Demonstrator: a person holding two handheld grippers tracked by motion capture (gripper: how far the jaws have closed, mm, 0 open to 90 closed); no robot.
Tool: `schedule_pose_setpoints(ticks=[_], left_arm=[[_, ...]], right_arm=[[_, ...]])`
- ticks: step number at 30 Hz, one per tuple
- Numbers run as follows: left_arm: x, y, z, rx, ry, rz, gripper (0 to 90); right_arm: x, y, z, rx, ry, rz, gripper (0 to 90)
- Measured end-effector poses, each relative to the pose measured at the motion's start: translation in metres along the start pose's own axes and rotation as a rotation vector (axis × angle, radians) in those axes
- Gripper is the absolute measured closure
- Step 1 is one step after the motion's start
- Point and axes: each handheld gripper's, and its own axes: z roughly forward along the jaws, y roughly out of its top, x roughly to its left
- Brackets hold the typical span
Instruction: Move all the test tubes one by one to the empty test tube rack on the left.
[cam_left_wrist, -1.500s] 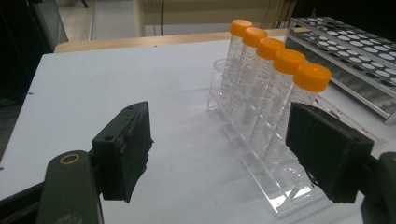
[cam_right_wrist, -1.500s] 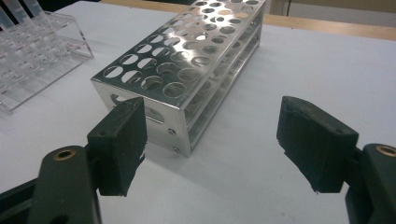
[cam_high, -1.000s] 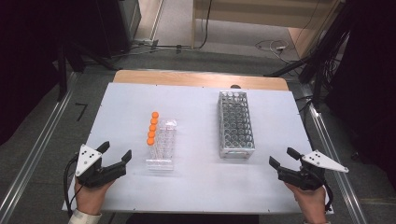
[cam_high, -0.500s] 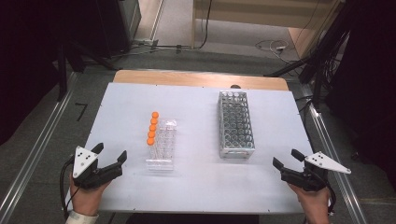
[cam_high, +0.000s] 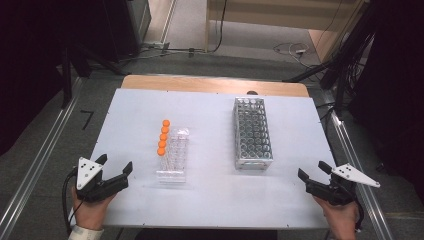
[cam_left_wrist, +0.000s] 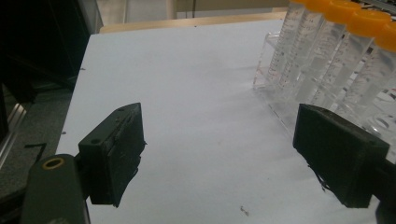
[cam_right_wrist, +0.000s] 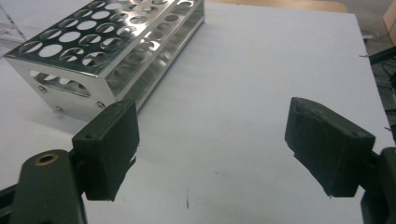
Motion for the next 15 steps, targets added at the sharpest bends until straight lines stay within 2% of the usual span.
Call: schedule_pose_setpoints(ticks=[6,9,12,15], left_arm=[[0.005,-0.006,0.005,0.023,0.022,-0.002,16.7],[0.008,-0.010,0.009,0.047,0.033,-0.003,16.8],[0.008,-0.014,0.015,0.074,0.039,-0.005,16.6],[0.009,-0.016,0.020,0.101,0.054,-0.004,16.4]], right_arm=[[-0.011,-0.006,0.002,0.011,-0.043,0.015,16.3],[-0.018,-0.013,0.006,0.037,-0.089,0.019,16.3],[-0.023,-0.019,0.012,0.058,-0.099,0.046,16.3],[-0.024,-0.021,0.016,0.074,-0.106,0.043,16.3]])
